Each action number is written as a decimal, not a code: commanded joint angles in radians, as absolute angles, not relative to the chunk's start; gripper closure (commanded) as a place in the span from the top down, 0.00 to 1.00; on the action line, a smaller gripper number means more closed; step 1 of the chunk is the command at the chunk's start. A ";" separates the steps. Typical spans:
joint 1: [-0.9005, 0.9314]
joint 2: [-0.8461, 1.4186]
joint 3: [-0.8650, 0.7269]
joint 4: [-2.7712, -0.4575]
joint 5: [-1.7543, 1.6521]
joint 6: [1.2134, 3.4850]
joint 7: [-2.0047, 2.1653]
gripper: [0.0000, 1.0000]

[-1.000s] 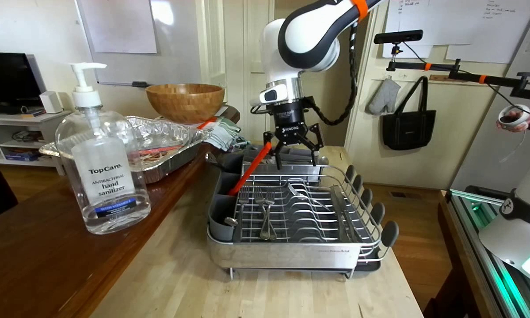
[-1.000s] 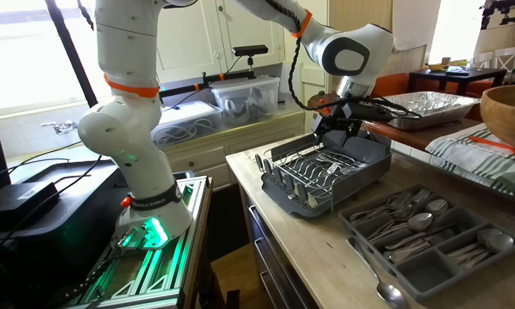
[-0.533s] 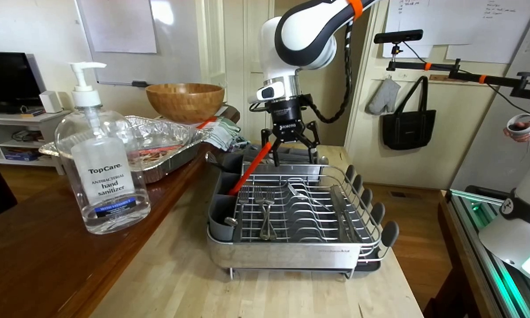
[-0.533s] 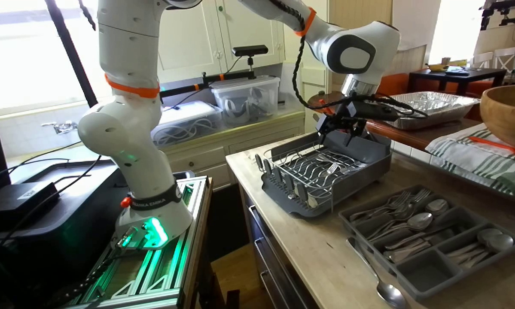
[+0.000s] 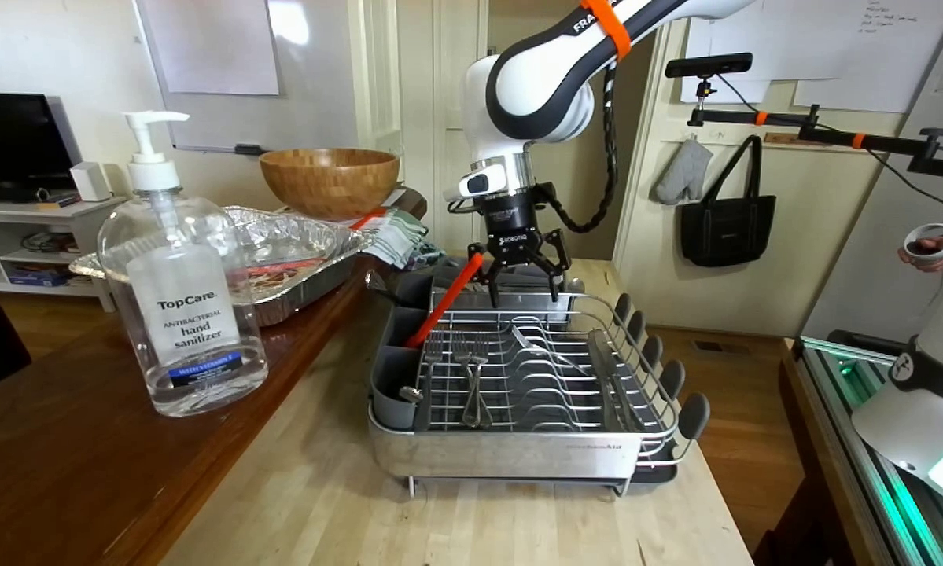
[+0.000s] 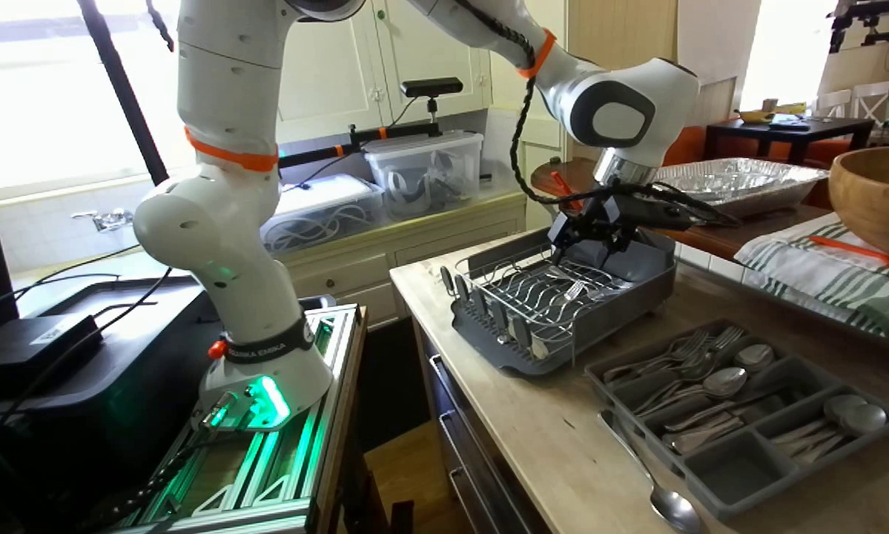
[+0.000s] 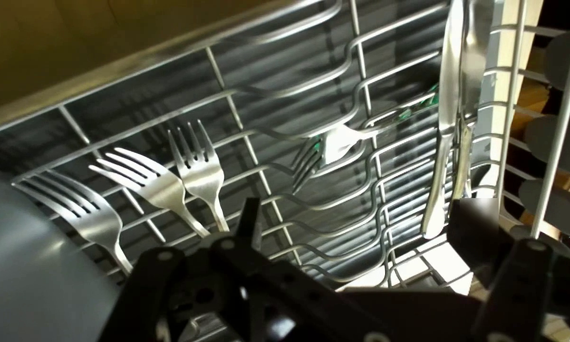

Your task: Remove two forks from the drying rack and put them on the left side of the utensil holder

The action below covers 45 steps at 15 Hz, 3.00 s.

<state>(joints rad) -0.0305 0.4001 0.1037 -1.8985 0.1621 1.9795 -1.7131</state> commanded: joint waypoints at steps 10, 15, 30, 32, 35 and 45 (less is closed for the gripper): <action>-0.024 0.510 0.122 -1.884 0.136 2.135 -1.699 1.00; -0.028 0.525 0.128 -1.883 0.137 2.121 -1.706 0.56; -0.021 0.447 0.116 -1.827 0.105 2.073 -1.652 0.03; -0.011 0.410 0.116 -1.815 0.096 2.093 -1.633 0.02; 0.010 0.355 0.112 -1.795 0.045 2.108 -1.607 0.01; -0.006 0.277 0.097 -1.726 -0.022 2.059 -1.604 0.01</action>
